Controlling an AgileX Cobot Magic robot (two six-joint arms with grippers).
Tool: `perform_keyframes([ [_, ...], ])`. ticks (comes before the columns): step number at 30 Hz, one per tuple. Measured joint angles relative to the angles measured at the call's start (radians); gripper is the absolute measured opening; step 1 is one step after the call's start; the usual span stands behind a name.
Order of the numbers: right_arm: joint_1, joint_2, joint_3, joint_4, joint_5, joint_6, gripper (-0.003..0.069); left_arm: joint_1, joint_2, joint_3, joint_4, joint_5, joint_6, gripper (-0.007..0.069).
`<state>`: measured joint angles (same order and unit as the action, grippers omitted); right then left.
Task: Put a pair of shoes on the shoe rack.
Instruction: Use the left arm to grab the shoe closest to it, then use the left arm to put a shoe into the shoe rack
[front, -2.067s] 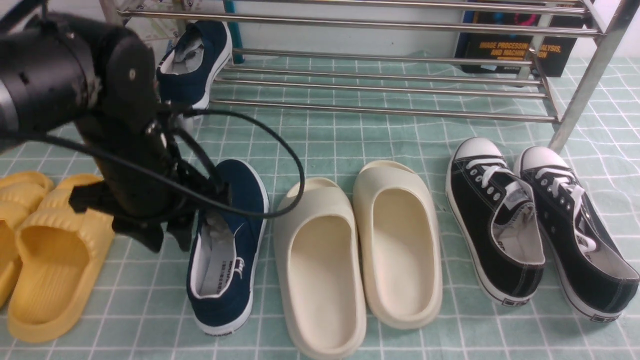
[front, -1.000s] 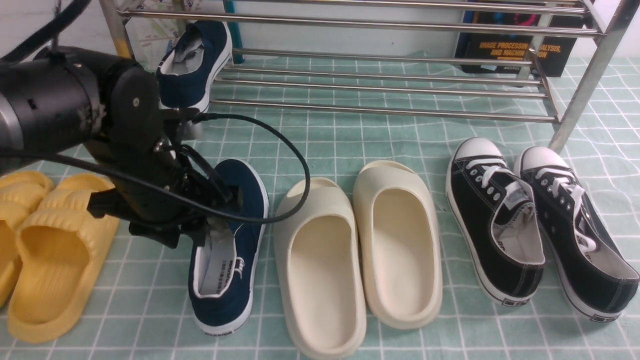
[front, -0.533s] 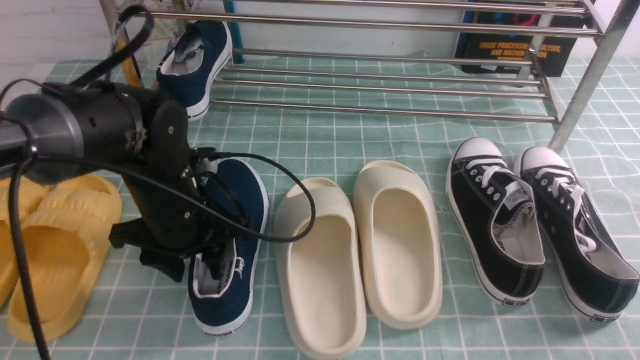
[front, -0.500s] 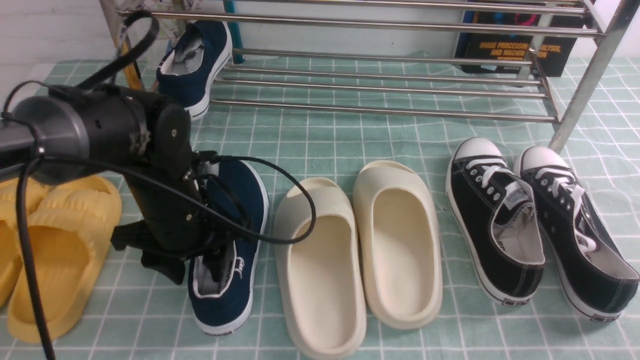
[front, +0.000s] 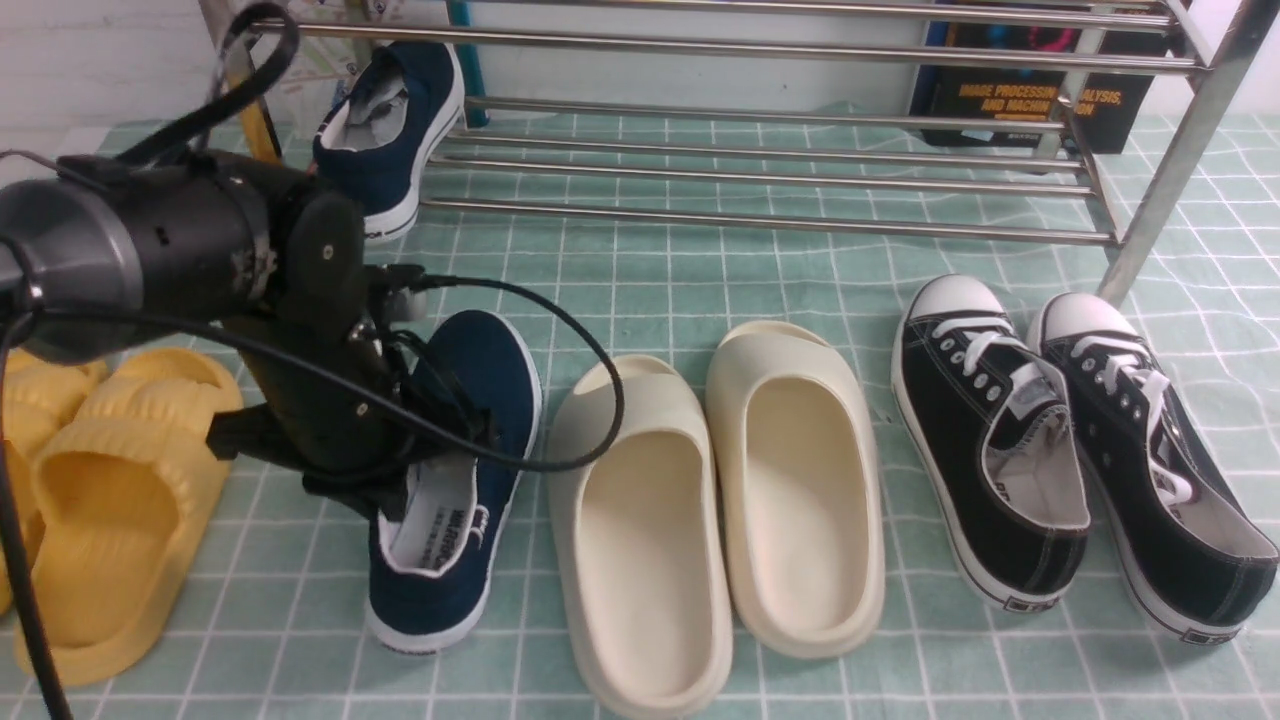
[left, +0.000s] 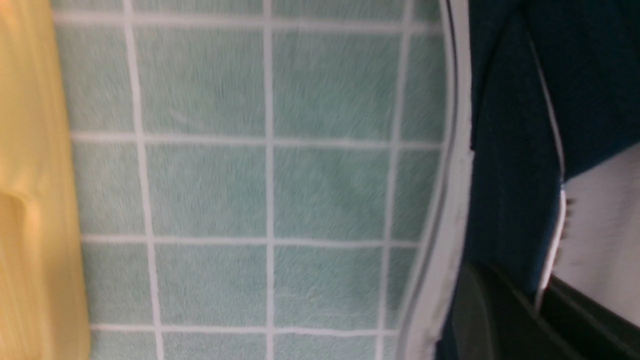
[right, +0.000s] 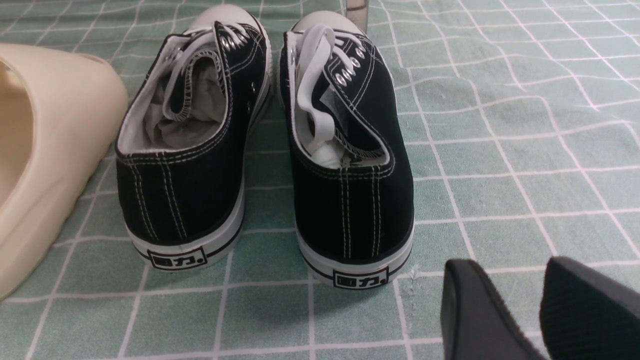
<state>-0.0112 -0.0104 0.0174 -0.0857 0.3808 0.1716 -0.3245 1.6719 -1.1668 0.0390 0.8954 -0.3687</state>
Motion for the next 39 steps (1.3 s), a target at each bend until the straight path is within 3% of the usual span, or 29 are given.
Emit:
perform_keyframes([
  [6, 0.0, 0.0, 0.0, 0.0, 0.0, 0.0, 0.0246, 0.016, -0.005, -0.226, 0.008, 0.068, 0.058, 0.0006],
  [13, 0.0, 0.0, 0.0, 0.0, 0.0, 0.0, 0.0246, 0.13, 0.176, -0.602, -0.154, 0.195, 0.173, 0.0006],
  [21, 0.0, 0.0, 0.0, 0.0, 0.0, 0.0, 0.0246, 0.161, 0.397, -0.778, -0.201, 0.255, 0.199, 0.0006],
  [39, 0.0, 0.0, 0.0, 0.0, 0.0, 0.0, 0.0246, 0.16, 0.482, -0.867, -0.223, -0.059, 0.16, 0.0006],
])
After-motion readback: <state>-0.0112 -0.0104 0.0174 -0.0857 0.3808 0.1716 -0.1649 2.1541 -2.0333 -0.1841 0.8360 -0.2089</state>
